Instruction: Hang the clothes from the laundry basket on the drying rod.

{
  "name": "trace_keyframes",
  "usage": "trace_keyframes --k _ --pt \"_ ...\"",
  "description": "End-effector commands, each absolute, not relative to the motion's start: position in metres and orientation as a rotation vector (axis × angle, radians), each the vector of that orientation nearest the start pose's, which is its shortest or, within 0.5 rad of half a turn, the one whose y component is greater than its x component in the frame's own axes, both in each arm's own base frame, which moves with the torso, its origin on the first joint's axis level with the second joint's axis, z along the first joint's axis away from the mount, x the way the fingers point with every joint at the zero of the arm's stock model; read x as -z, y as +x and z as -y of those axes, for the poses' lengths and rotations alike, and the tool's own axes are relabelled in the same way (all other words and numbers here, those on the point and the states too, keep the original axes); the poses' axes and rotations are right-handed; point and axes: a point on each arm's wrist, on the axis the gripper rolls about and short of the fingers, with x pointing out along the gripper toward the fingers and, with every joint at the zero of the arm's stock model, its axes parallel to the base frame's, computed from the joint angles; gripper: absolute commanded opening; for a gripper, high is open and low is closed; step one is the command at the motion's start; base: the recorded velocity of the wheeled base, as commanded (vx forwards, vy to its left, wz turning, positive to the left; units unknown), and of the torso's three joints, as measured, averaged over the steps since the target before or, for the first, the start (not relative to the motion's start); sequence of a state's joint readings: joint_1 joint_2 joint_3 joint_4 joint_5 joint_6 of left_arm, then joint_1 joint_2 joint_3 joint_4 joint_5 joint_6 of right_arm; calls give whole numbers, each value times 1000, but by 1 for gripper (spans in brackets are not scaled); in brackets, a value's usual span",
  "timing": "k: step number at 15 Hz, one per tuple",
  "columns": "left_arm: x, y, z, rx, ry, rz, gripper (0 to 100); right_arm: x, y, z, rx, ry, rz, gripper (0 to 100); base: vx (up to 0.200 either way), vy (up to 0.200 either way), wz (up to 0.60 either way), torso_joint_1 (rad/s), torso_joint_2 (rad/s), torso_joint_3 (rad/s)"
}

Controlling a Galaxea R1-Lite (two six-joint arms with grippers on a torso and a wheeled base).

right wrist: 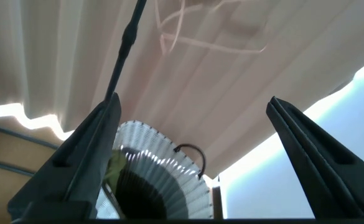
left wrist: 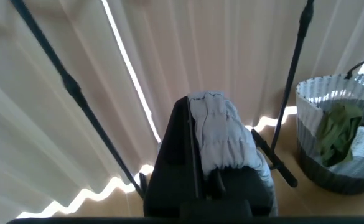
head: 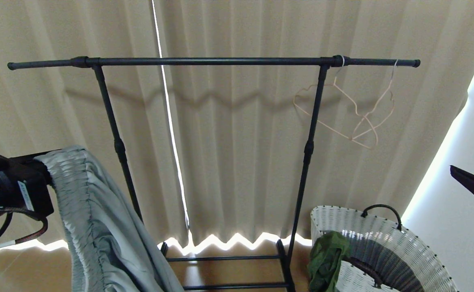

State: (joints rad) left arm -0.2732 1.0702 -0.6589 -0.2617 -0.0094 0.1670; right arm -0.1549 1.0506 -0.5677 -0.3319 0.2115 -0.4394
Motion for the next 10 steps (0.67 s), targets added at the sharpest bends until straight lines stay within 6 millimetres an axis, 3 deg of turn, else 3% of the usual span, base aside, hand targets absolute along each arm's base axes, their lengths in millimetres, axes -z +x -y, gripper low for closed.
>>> trace_keyframes --k 1,5,10 --pt "-245 139 39 294 186 -126 0 -230 141 17 -89 -411 -137 100 0 0 0 203 -476 -271" --pt "-247 141 36 267 207 -103 0 -229 141 17 -91 -409 -140 100 0 0 0 205 -452 -260" --pt "-239 143 35 259 212 -71 0 -227 141 17 -95 -410 -147 100 0 0 0 33 -70 -38"
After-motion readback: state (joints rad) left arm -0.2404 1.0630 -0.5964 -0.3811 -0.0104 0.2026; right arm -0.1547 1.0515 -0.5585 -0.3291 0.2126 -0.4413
